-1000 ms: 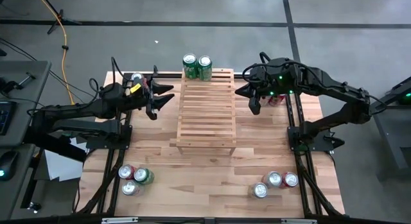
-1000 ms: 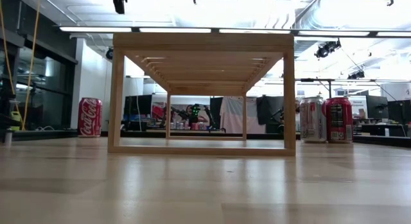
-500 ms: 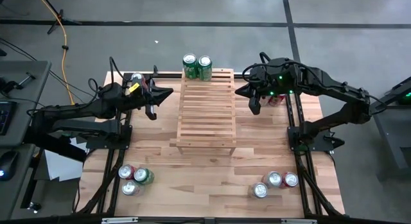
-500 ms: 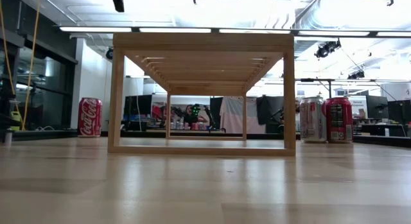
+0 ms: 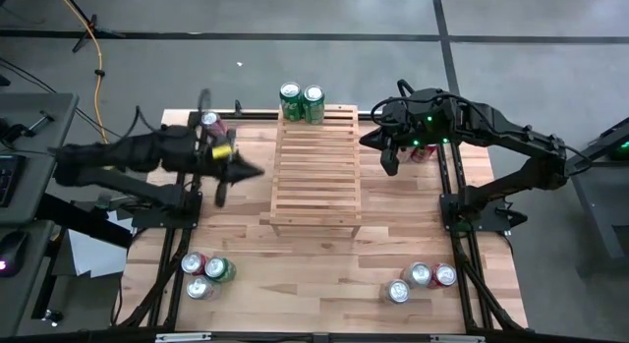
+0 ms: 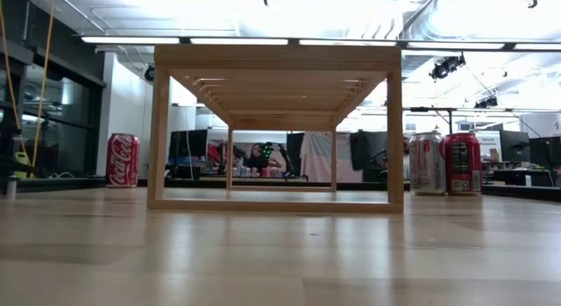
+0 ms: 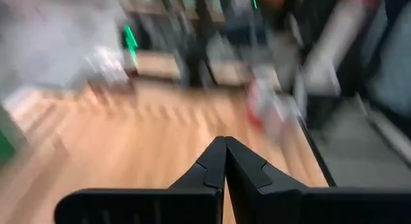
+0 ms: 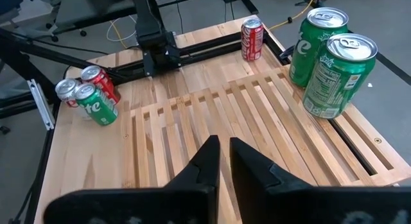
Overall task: Place canned beverage on shelf
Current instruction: Put the green soda can on the shelf aligned with the other green soda cans
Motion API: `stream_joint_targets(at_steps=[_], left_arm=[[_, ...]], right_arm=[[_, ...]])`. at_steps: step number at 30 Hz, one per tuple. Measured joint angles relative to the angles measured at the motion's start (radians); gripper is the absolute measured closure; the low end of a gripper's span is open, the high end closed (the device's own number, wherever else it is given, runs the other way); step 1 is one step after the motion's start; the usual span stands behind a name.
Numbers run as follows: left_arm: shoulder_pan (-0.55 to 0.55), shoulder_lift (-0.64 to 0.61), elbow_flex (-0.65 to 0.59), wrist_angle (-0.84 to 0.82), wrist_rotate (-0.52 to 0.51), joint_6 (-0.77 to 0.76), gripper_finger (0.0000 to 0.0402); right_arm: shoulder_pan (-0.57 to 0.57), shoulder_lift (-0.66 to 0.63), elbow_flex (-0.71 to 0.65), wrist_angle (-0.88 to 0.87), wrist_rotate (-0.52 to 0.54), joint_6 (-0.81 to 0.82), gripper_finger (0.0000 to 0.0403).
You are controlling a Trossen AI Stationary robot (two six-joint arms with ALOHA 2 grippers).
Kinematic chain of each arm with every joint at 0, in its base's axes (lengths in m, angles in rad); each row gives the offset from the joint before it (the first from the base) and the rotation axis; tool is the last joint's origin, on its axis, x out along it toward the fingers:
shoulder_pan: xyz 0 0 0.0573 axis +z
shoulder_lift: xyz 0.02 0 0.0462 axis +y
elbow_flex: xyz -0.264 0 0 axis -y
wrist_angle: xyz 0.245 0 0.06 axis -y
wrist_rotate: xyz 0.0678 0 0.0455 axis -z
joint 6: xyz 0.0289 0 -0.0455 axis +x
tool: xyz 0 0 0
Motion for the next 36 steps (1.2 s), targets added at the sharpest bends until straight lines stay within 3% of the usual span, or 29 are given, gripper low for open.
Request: stream_joint_targets(at_steps=[4,8,12,16,27,31,36], left_arm=[[-0.189,0.124,0.208,-0.408,-0.004,-0.128,0.0401],[-0.339,0.2,0.294,-0.564,-0.014,-0.355,0.0388],[-0.468,0.242,0.297,-0.629,-0.016,-0.537,0.0347],[-0.564,0.289,0.297,-0.683,-0.016,-0.636,0.0282],[-0.666,0.423,0.297,-0.753,-0.045,-0.803,0.0086],[-0.688,0.491,0.296,-0.833,-0.013,-0.834,0.0053],[-0.705,0.551,0.296,-0.818,-0.015,-0.906,0.0047]], right_arm=[[0.0,0.0,0.0,-0.001,0.0,0.0,0.0361],[0.0,0.0,0.0,-0.001,0.0,0.0,0.0339],[0.0,0.0,0.0,-0.003,0.0,0.0,0.0321],[0.0,0.0,0.0,-0.024,0.0,0.0,0.0305],[0.0,0.0,0.0,-0.088,0.0,0.0,0.0288],[0.0,0.0,0.0,-0.102,0.0,0.0,0.0288],[0.0,0.0,0.0,-0.105,0.0,-0.008,0.0288]])
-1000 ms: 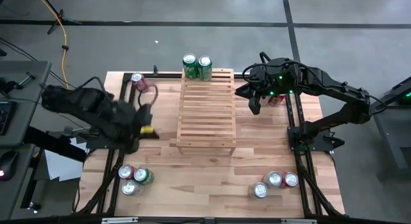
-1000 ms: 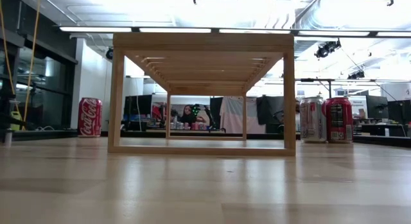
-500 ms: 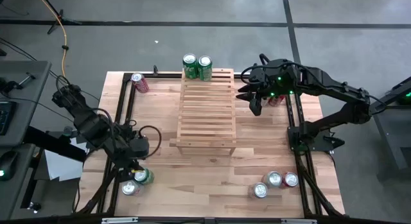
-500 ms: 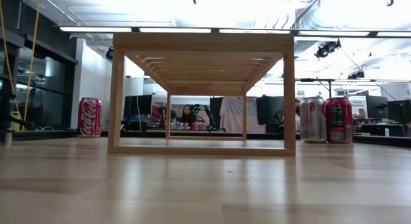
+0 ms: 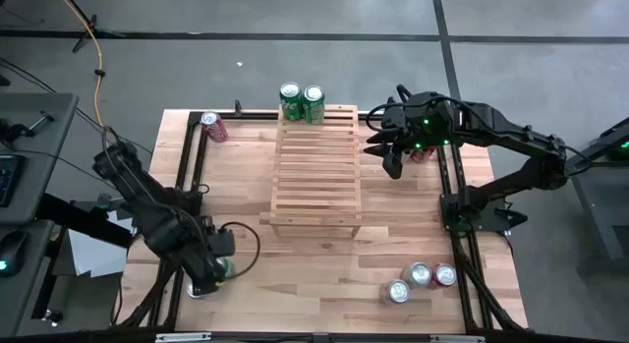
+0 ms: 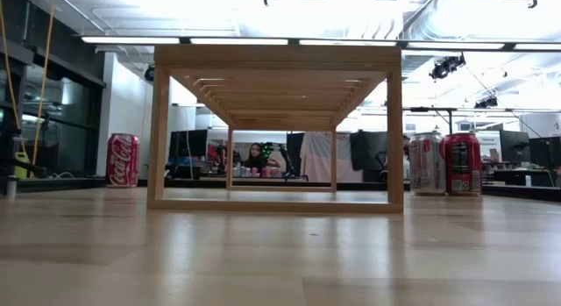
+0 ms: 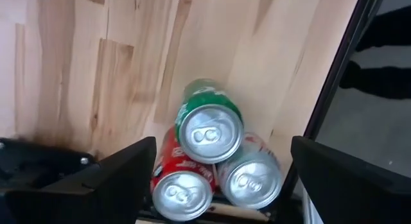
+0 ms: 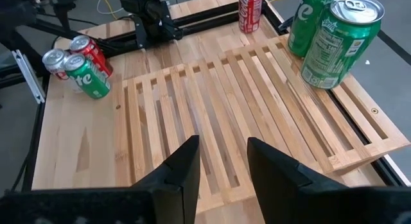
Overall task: Place canned beverage on shelf
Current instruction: Put the green soda can on the shelf aligned with the other green soda cans
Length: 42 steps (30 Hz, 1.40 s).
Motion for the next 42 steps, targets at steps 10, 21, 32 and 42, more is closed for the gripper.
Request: stream_joint_targets(at_steps=[10,21,32,42], left_arm=[[-0.061,0.034,-0.07,0.064,-0.048,-0.12,0.0046],[-0.096,-0.054,-0.27,0.172,-0.058,-0.168,0.0046],[-0.096,-0.049,-0.344,0.262,-0.074,-0.126,0.0046],[-0.092,-0.047,-0.395,0.271,-0.045,-0.113,0.0046]], right_arm=[[0.0,0.0,0.0,-0.001,0.021,0.0,0.0288],[0.0,0.0,0.0,-0.047,0.021,0.005,0.0288],[0.0,0.0,0.0,-0.052,0.02,0.007,0.0288],[0.0,0.0,0.0,-0.051,0.02,0.008,0.0288]])
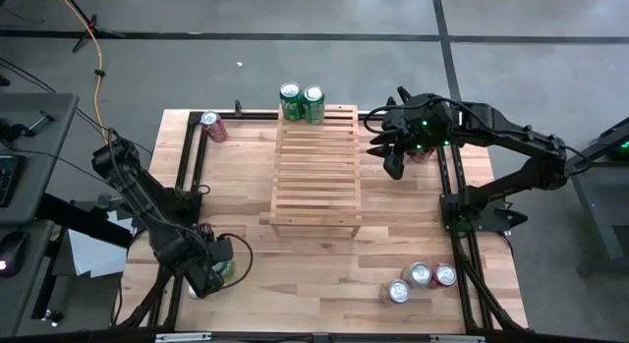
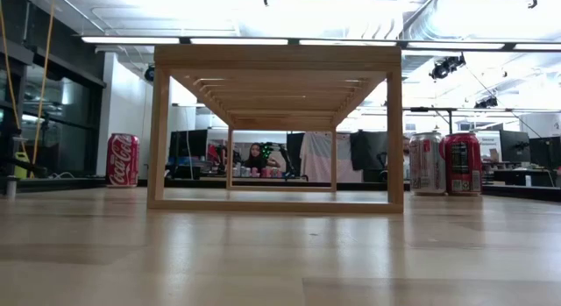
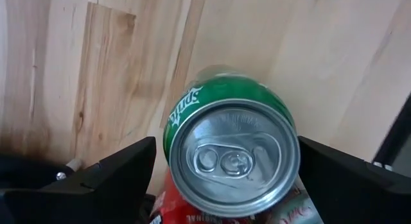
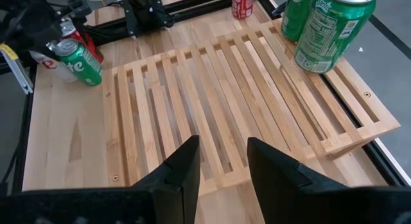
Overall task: Place canned beverage on shelf
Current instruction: Put the green soda can on the shelf aligned with the other green soda cans
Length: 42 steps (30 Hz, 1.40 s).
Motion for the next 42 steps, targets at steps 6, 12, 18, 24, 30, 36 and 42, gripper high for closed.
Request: stream_joint_targets(at_steps=[6,12,18,24,30,36,42], left_arm=[[0.002,0.0,-0.049,0.056,0.0,0.01,0.0046],[0.002,0.0,-0.072,0.084,-0.025,0.043,0.0046],[0.002,0.0,-0.085,0.088,-0.023,0.068,0.0064],[0.018,-0.012,-0.086,0.079,0.005,0.076,0.0116],[0.058,-0.14,-0.023,0.007,0.076,0.094,0.0116],[0.133,-0.29,0.203,-0.114,0.015,0.159,0.0116],[0.303,-0.307,0.43,-0.138,-0.172,0.358,0.0116]], right_arm=[[0.0,0.0,0.0,0.0,0.014,0.0,0.0288],[0.0,0.0,0.0,0.0,0.016,0.0,0.0288],[0.0,0.0,0.0,0.0,0.016,0.0,0.0288],[0.0,0.0,0.0,0.0,0.02,0.0,0.0288],[0.0,0.0,0.0,0.045,-0.006,-0.001,0.0288],[0.0,0.005,0.0,0.233,-0.085,0.002,0.0288],[0.0,0.051,0.0,0.435,-0.161,0.055,0.0267]])
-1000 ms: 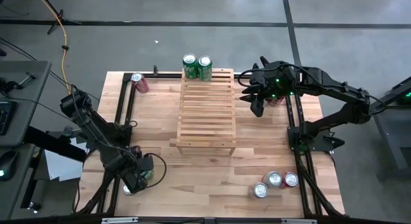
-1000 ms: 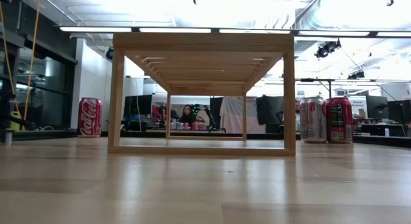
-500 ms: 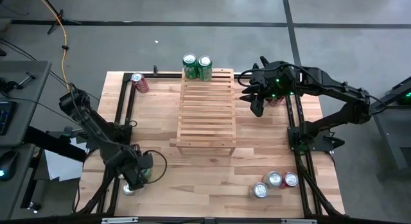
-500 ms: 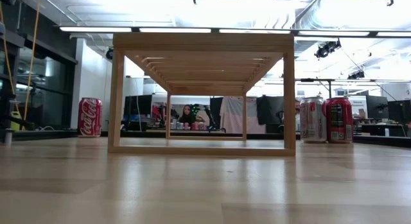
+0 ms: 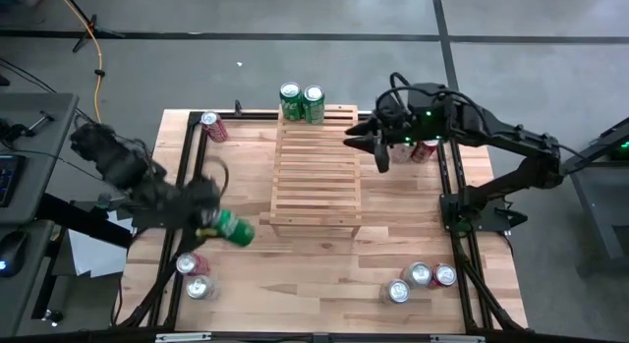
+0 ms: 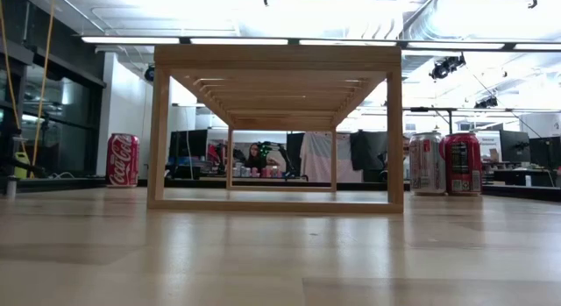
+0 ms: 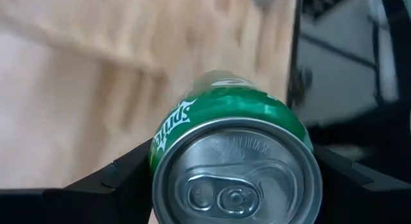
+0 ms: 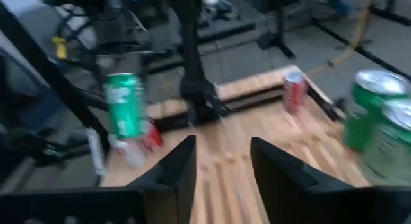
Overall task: Place canned beverage on shelf
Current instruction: Put the green soda can on the shelf aligned with the other green soda cans
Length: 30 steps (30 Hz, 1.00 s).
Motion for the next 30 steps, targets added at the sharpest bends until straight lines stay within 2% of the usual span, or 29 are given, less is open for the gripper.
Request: stream_joint_targets(at_steps=[4,8,13,19,25,30], left_arm=[[0.14,0.061,0.097,0.002,-0.02,0.228,0.0116],[0.248,0.145,0.169,0.002,-0.001,0.442,0.0116],[0.331,0.227,0.247,0.007,-0.002,0.674,0.0116],[0.375,0.296,0.302,0.039,-0.003,0.879,0.0116],[0.375,0.348,0.322,0.175,-0.007,1.071,0.0116],[0.375,0.39,0.322,0.256,-0.068,1.218,0.0116]], right_arm=[[0.008,0.058,0.0,0.076,-0.1,0.061,0.0208],[0.047,0.121,0.0,0.117,-0.108,0.079,0.0133],[0.112,0.178,0.0,0.156,-0.125,-0.027,0.0072],[0.155,0.211,0.0,0.182,-0.109,-0.107,0.0061],[0.157,0.219,0.0,0.179,-0.073,-0.107,0.0061],[0.157,0.219,0.0,0.174,-0.072,-0.11,0.0061]])
